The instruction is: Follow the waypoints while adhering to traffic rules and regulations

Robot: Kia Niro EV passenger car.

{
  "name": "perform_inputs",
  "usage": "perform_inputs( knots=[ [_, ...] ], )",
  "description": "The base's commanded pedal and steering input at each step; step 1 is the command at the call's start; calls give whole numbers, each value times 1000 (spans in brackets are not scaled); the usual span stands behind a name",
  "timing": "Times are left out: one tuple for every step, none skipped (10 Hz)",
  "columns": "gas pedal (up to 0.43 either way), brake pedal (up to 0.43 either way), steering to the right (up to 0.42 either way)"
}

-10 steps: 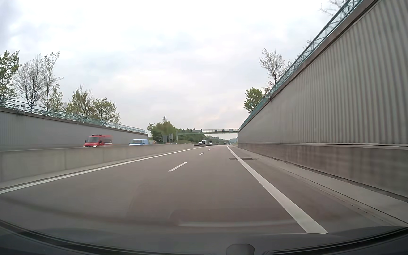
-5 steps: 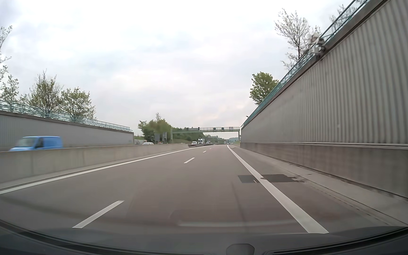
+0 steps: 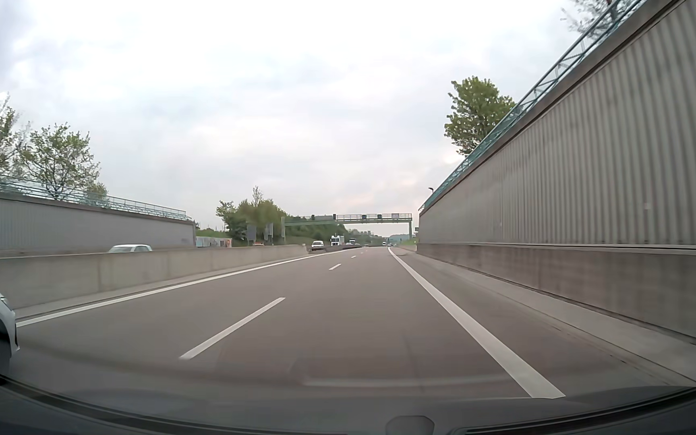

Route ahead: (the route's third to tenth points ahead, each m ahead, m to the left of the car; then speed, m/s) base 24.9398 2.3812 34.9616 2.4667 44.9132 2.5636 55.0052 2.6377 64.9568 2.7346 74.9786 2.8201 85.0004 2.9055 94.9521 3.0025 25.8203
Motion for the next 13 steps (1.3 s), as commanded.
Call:
perform_inputs(
  knots=[
    [150,0,0],
    [150,0,0],
    [150,0,-1],
    [150,0,-1],
    [157,0,0],
    [157,0,-1],
    [157,0,-1],
    [157,0,0],
    [157,0,0],
    [157,0,0],
    [157,0,0],
    [157,0,0],
    [157,0,0]
  ],
)
